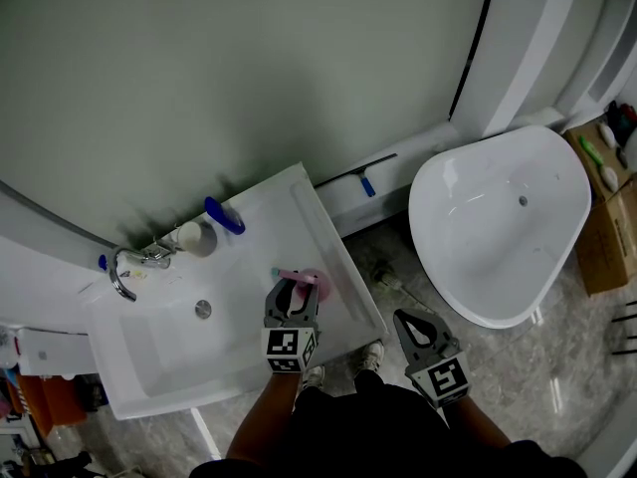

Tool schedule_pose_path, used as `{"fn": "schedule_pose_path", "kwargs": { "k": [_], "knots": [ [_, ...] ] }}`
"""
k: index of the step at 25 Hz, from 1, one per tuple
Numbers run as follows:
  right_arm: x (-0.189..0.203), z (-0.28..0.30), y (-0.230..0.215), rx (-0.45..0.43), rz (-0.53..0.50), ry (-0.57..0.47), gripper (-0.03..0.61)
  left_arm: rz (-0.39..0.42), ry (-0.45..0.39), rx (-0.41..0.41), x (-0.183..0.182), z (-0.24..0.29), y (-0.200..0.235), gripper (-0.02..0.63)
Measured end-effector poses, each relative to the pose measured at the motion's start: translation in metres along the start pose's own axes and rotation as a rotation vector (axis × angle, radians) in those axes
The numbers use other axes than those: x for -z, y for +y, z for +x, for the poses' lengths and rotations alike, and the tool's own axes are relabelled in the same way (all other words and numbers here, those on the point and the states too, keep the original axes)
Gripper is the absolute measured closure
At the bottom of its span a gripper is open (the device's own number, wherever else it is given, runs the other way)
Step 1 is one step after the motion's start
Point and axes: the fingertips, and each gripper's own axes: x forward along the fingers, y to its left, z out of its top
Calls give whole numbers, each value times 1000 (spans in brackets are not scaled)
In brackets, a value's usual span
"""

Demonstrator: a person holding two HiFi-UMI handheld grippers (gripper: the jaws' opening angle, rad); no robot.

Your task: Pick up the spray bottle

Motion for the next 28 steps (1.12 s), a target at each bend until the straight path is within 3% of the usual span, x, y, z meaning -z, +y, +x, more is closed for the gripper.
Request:
{"fn": "schedule_pose_path", "kwargs": {
  "k": [7, 14, 28],
  "knots": [
    [4, 5, 1, -4, 4, -12, 580, 17, -17, -14, -1, 1, 3, 463],
    [-18, 5, -2, 2, 5, -44, 580, 5, -47, -16, -11, 1, 3, 474],
    [-53, 24, 4, -58, -51, -124, 580, 57, -140, -36, -75, -31, -1, 477]
  ]
}}
